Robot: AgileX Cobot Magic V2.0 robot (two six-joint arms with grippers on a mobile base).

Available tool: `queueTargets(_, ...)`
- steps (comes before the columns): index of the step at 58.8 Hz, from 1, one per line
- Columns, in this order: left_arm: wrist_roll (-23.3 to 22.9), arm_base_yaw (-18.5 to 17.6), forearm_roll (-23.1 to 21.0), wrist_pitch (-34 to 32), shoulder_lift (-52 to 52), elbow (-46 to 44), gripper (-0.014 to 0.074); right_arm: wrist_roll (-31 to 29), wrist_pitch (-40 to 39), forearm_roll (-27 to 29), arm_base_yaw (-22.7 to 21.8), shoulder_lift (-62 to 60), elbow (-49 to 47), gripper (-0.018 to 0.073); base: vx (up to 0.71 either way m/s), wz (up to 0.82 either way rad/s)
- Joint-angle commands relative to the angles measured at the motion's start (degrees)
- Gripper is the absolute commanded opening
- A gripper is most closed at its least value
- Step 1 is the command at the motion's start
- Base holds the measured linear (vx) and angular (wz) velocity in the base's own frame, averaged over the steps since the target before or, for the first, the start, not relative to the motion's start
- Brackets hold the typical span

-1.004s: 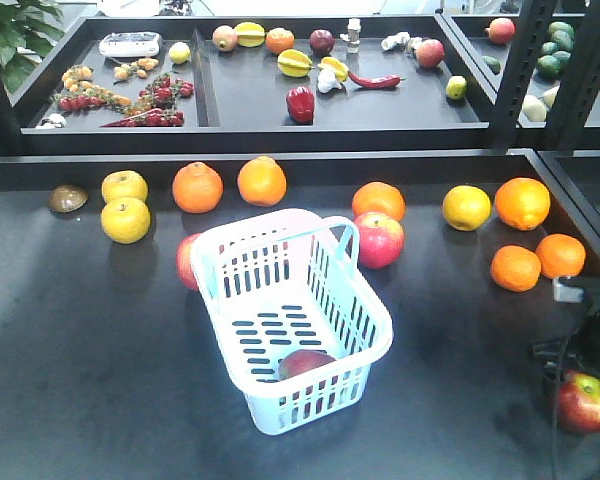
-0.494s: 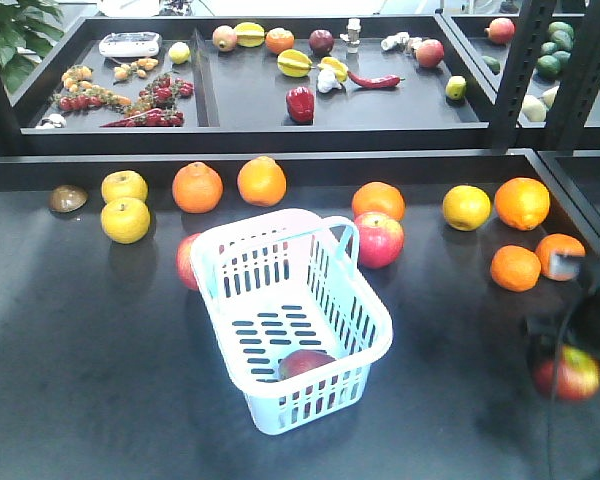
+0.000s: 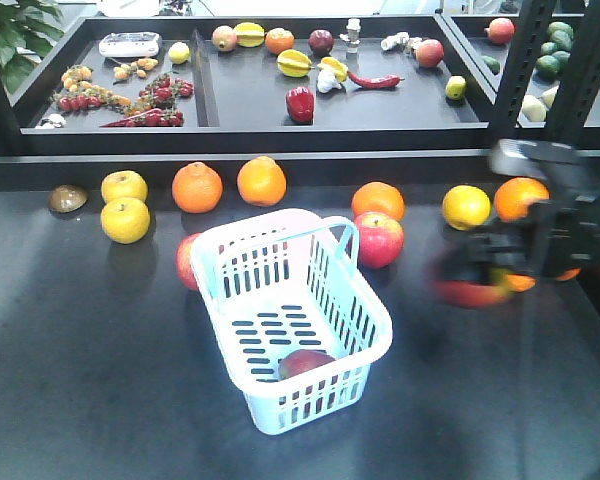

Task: Pick three apples into basket with both arms
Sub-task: 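Grasp the second apple, carry it over the basket and release it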

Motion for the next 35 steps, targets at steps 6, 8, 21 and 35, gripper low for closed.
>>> queueTargets(6,-0.54,-0.38,-0.89,0.41,0.33,-1.33,-0.0006,-1.23,-7.18,6.33,11.07,-0.59,-0.99,0.0085,0.0,0.0)
queueTargets(8,-0.54,-0.38,-0.89,0.41,0.33,-1.33,-0.0006,-1.48,-8.84,6.33,12.69,0.23,-0.99,0.0122,0.0,0.0)
queueTargets(21,-0.54,-0.38,-0.89,0.41,0.33,-1.33,-0.0006,-2.83,-20.21,6.43,19.25,5.01,-0.99,0.0505,0.0,0.0)
queueTargets(35,-0.54,-0.38,-0.89,0.41,0.33,-1.33,-0.0006,-2.75,-25.93,8.4,19.87,6.65,-0.99,0.0706,0.0,0.0)
